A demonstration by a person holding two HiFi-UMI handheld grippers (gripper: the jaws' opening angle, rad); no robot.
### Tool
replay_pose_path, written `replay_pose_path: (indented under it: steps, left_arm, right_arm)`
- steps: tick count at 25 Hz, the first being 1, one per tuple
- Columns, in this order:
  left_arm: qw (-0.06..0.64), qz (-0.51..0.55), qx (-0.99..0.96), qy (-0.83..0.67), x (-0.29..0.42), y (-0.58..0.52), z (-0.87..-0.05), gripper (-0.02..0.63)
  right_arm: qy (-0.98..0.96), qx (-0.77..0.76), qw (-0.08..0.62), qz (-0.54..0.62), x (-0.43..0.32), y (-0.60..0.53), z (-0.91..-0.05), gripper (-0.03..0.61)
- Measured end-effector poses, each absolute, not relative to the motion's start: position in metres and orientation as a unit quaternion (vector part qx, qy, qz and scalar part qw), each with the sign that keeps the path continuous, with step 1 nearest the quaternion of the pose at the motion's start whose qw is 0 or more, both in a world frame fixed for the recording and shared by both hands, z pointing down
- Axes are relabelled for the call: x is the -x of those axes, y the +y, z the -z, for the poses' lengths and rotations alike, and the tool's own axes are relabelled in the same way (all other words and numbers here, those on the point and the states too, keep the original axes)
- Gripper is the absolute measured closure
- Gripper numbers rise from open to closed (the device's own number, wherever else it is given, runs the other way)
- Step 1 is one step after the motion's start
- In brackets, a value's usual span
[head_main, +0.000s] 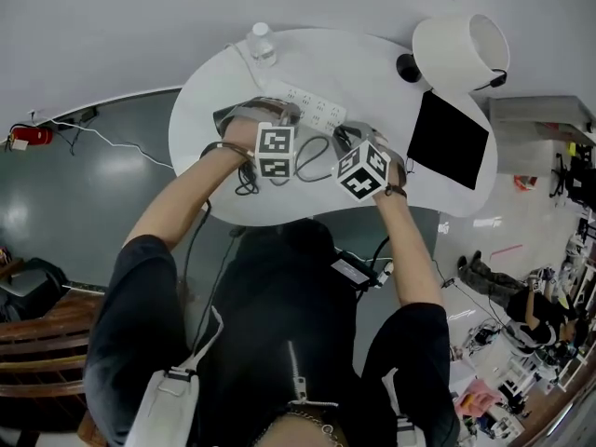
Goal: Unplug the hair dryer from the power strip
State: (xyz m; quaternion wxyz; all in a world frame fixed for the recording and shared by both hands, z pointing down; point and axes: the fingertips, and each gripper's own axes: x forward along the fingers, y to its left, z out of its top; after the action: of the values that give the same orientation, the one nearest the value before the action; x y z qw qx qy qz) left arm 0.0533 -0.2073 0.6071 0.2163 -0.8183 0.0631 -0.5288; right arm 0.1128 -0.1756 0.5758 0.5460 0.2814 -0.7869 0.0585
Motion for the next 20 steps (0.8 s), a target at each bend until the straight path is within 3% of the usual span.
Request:
replay_pose_path:
  steps: [20]
  left_arm:
    - [0.189,0.521,0.810,0.191,-0.036,-0.125,-0.537,0.601]
  right_arm:
    - [-0.830,-0.264,0.491,0.012,-0.126,-0.114,-0.531,0.486]
